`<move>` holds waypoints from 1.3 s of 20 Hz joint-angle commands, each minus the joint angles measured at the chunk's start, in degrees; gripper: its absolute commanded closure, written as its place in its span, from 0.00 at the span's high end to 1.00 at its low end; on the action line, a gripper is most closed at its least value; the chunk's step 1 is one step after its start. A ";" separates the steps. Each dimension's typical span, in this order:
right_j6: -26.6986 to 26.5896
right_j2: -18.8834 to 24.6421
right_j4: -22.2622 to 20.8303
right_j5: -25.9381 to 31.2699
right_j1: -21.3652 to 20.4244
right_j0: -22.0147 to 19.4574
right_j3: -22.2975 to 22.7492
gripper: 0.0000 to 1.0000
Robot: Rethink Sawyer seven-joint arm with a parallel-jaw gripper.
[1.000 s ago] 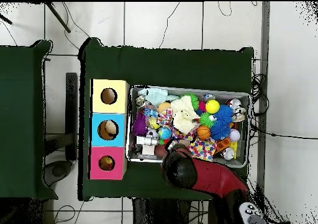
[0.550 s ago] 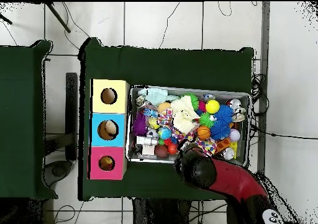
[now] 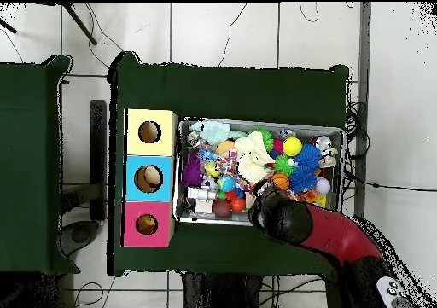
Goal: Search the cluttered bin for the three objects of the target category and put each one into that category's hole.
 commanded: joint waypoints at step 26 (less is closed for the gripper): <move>-10.37 11.98 -13.86 7.23 15.64 -11.29 -25.74 0.00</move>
